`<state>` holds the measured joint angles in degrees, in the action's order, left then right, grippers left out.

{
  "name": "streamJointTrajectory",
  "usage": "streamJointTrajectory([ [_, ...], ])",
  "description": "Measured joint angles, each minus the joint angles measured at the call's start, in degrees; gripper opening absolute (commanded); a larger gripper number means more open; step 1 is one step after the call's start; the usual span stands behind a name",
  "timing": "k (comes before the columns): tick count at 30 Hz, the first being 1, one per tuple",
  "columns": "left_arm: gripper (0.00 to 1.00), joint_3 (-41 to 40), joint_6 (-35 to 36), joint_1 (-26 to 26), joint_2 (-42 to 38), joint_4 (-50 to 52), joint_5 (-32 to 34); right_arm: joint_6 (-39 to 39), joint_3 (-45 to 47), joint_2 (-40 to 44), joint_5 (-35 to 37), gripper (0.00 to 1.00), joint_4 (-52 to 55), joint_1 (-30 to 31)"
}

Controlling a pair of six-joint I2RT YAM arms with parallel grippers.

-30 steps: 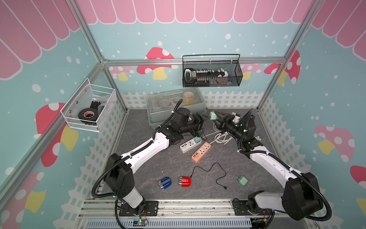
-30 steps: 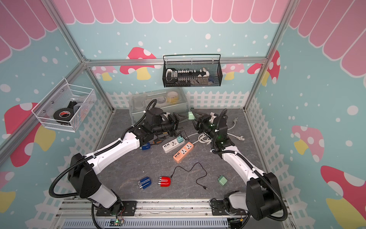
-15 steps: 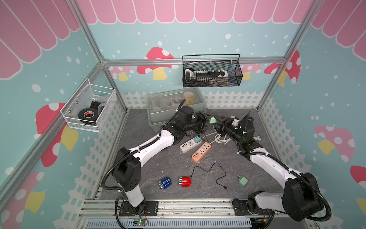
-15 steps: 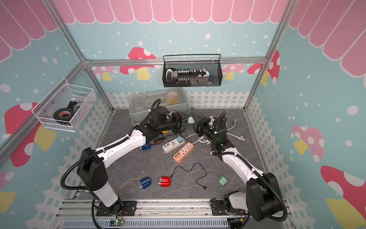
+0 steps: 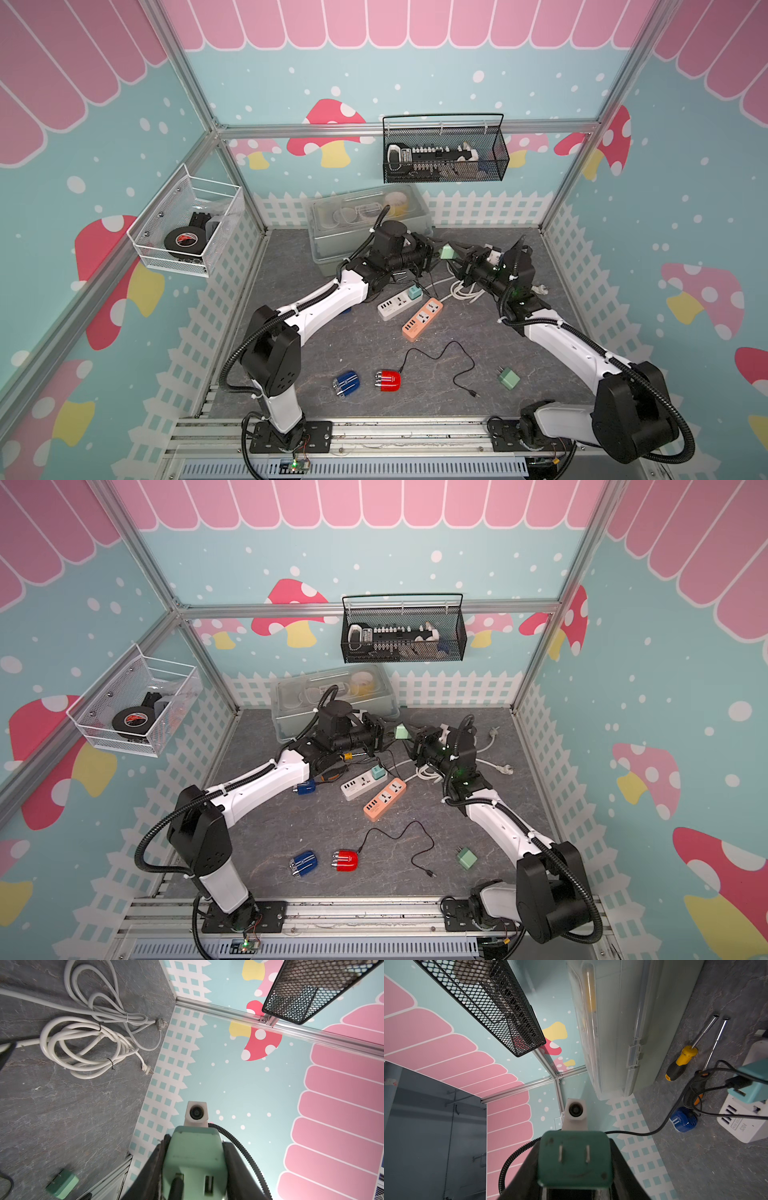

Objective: Charge the electric shaver
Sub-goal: Insert the plug into the socket.

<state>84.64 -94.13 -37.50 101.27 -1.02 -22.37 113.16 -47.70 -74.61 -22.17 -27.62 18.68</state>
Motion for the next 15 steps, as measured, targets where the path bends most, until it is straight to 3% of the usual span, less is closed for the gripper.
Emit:
streamJointTrajectory([
  [3, 0.25, -0.09, 0.0, 0.0, 0.0, -0.39, -0.13, 0.28, 0.0, 0.0, 0.09, 0.0, -0.26, 0.0],
  [10, 0.15, -1.57, 0.26, 0.09, -0.37, -0.48, -0.17, -0.02, 0.0, 0.09, -0.37, 0.52, 2.14, 0.04],
  [15, 0.15, -1.99, 4.7, 1.03, -4.66, 10.03, 1.03, -7.72, -2.78, 3.17, -0.92, 0.68, 16.65, -0.85],
])
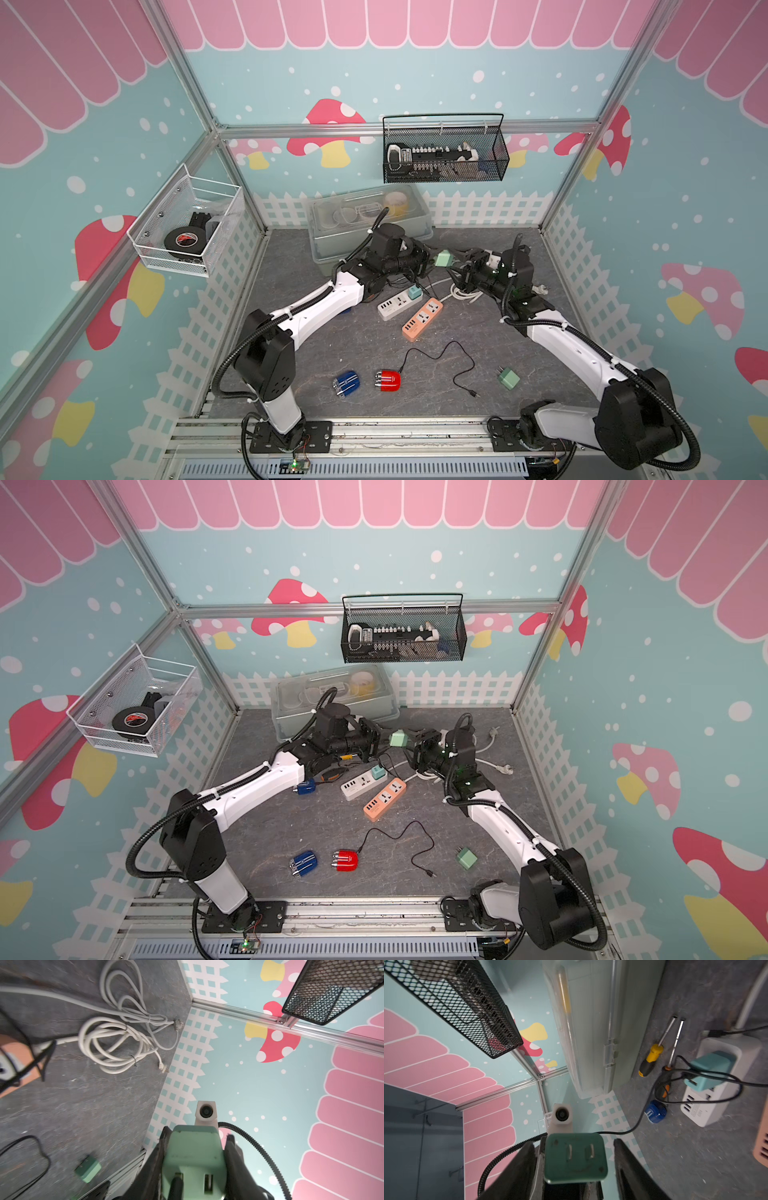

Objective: Charge the electric shaver
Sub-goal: Insert the plug into the socket.

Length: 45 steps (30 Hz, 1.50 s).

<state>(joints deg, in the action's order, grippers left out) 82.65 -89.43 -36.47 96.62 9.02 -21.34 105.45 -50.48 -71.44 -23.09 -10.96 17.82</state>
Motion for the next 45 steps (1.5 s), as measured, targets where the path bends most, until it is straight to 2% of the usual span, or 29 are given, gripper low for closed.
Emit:
streamJointTrajectory([
  [4, 0.12, -1.22, 3.61, 2.49, -7.74, 7.1, 2.03, -9.68, -6.38, 3.8, 0.63, 0.7, 13.66, -2.95],
  [12, 0.09, -1.64, 10.43, 10.62, -20.2, 19.12, 6.14, -25.9, -12.74, 5.77, 2.23, 0.7, 28.79, -5.2],
  [18, 0.08, 2.84, 18.03, 17.25, -22.97, 29.07, 10.82, -34.95, -15.91, 4.9, 3.72, 0.68, 36.02, -5.2],
  [24, 0.07, 4.81, 22.4, 18.71, -23.15, 32.39, 13.0, -39.91, -17.22, 4.87, 4.13, 0.67, 37.94, -5.2],
  [27, 0.03, 6.23, 23.93, 19.52, -22.14, 33.0, 13.03, -41.0, -17.2, 4.87, 4.15, 0.67, 38.62, -5.2],
  [32, 0.02, 3.26, 26.4, 18.45, -21.2, 33.94, 12.7, -42.88, -17.2, 4.98, 4.2, 0.66, 39.71, -5.2],
  [36, 0.01, 0.07, 30.03, 14.03, -17.59, 35.08, 13.79, -44.02, -17.2, 5.31, 4.2, 0.66, 40.26, -5.2],
  [41, 0.0, -0.5, 34.25, 5.84, -7.72, 35.8, 15.34, -45.94, -17.2, 5.46, 4.2, 0.65, 41.7, -5.2],
  [45, 0.0, 2.86, 36.52, 2.12, 0.68, 39.26, 16.63, -49.4, -17.31, 5.46, 4.66, 0.65, 45.42, -5.2],
])
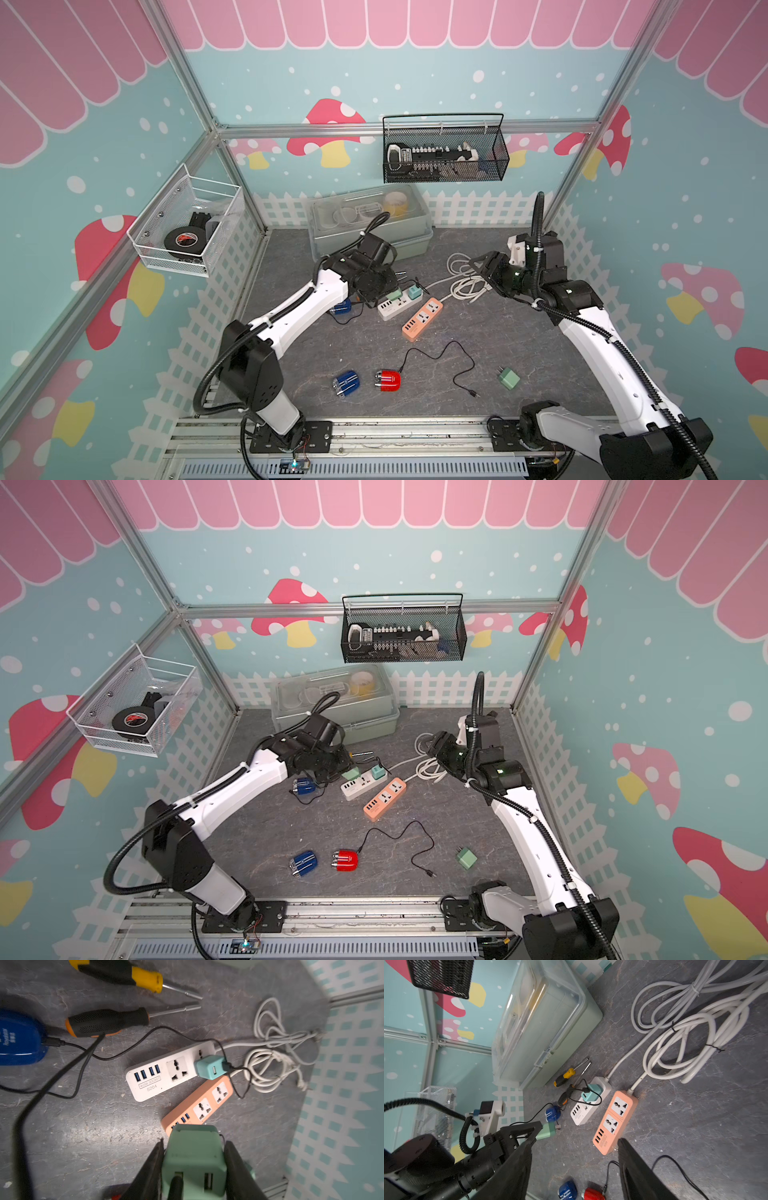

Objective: Charge the electric shaver
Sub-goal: Insert the plug into the socket.

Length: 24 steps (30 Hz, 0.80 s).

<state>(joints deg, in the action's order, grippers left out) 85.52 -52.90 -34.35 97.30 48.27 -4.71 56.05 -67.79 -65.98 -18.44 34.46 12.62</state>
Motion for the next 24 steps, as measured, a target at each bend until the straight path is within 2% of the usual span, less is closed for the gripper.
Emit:
streamJointTrajectory([
  [5, 0.0, 6.29, 2.47, -1.46, 7.74, 2.6, 1.9, -7.32, 0.0, 0.04, -0.2, 0.65, 3.82, -0.02],
  [11, 0.0, 11.13, 4.31, -1.51, 12.07, 4.13, 3.56, -16.96, 2.19, 2.43, -6.51, 0.64, 3.5, 0.7],
  [16, 0.0, 13.22, 4.24, -1.86, 14.93, 5.18, 5.03, -21.88, 2.78, 3.52, -7.85, 0.63, 4.15, 2.32],
  [19, 0.0, 13.4, 2.99, -2.27, 16.22, 5.88, 5.99, -23.3, 3.69, 4.04, -7.69, 0.63, 4.13, 3.37],
  [24, 0.0, 13.4, -2.99, -3.23, 17.2, 6.45, 7.15, -23.89, 5.33, 4.59, -7.48, 0.62, 4.09, 4.0],
])
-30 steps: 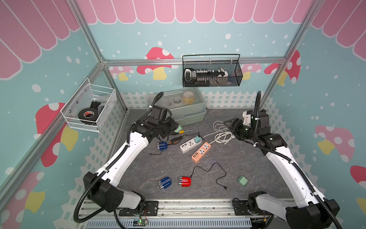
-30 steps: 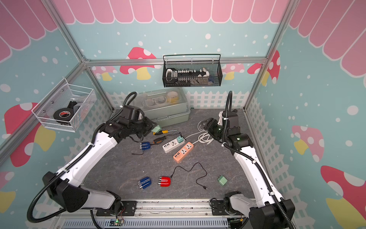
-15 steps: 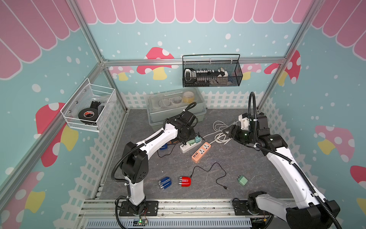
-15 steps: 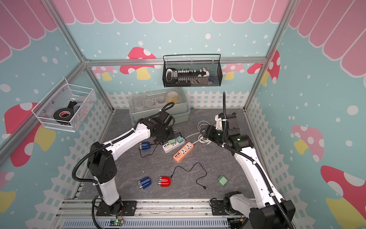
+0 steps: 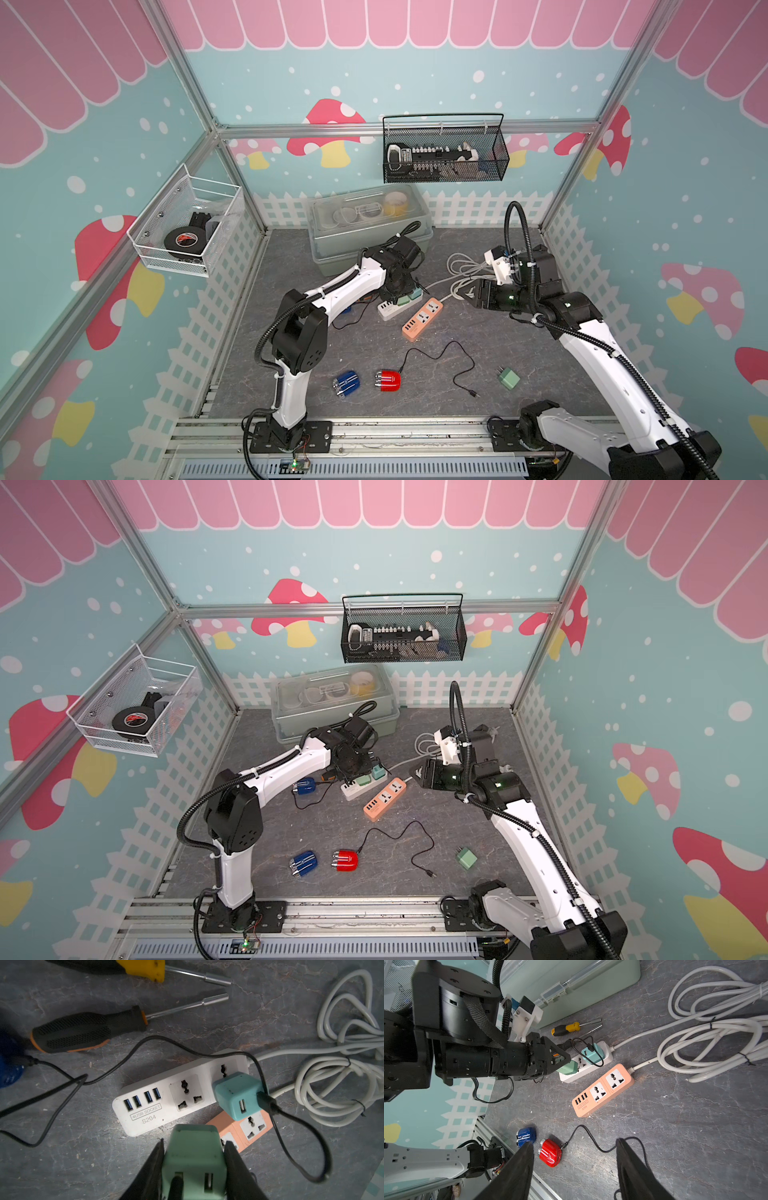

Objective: Charge the electric shaver
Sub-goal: Insert the plug into the socket.

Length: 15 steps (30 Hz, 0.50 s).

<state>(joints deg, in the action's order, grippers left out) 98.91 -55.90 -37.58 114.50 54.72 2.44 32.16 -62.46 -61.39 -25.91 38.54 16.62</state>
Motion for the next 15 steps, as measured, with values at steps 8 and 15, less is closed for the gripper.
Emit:
streamJointTrajectory([
  [8, 0.0, 1.6, -5.9, -0.35, 2.43, 1.31, 3.67, 0.02, 0.68, 0.42, 0.0, 0.61, -0.04, 0.0],
  [15, 0.0, 3.5, -6.95, -0.5, 3.43, 1.81, 5.14, 0.26, 1.27, 0.94, 0.02, 0.61, -0.17, 0.04],
])
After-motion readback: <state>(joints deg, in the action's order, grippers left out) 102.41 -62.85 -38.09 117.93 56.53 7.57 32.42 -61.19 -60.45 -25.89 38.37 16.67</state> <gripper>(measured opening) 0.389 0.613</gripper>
